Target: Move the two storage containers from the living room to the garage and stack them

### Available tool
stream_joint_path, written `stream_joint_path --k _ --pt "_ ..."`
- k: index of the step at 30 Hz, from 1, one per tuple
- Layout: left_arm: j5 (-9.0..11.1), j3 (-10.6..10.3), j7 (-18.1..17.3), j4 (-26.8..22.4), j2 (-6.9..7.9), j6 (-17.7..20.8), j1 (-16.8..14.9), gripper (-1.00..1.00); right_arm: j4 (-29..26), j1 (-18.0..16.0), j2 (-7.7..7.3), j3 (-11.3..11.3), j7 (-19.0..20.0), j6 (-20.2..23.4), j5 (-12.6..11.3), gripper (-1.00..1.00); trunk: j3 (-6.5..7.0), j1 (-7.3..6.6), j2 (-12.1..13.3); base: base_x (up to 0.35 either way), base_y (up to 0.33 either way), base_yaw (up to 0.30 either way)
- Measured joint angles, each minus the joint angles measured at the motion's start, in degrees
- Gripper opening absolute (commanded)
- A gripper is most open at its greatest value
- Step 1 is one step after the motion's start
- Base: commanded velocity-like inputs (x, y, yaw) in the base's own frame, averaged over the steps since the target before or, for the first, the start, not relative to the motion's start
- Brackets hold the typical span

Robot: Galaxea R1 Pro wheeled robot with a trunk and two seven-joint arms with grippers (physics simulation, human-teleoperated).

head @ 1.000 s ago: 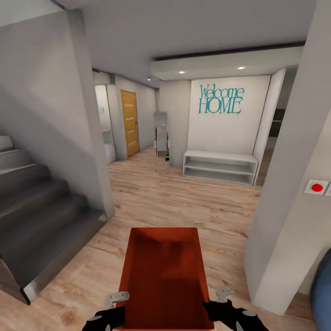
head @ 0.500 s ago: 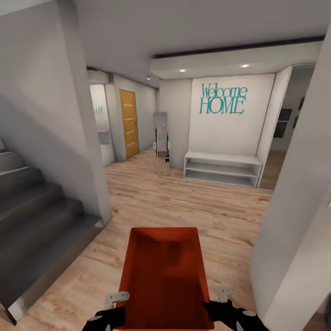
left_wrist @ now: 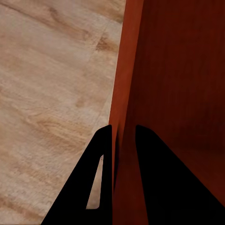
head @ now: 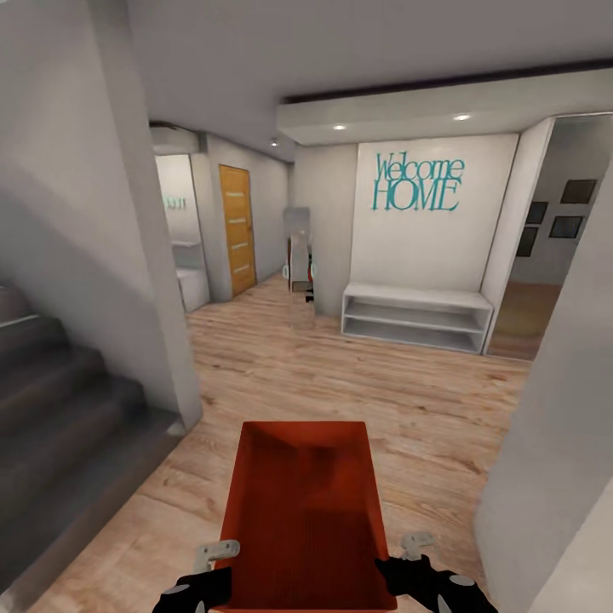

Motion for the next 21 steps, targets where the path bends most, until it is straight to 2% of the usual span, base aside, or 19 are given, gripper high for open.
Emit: stream_joint_path --k 21 --pt "0.0 0.0 0.0 0.0 0.0 0.0 0.0 -1.0 0.0 0.0 0.02 -0.1 0.0 -0.1 0.1 -1.0 0.0 0.0 0.0 0.33 0.0 0.0"
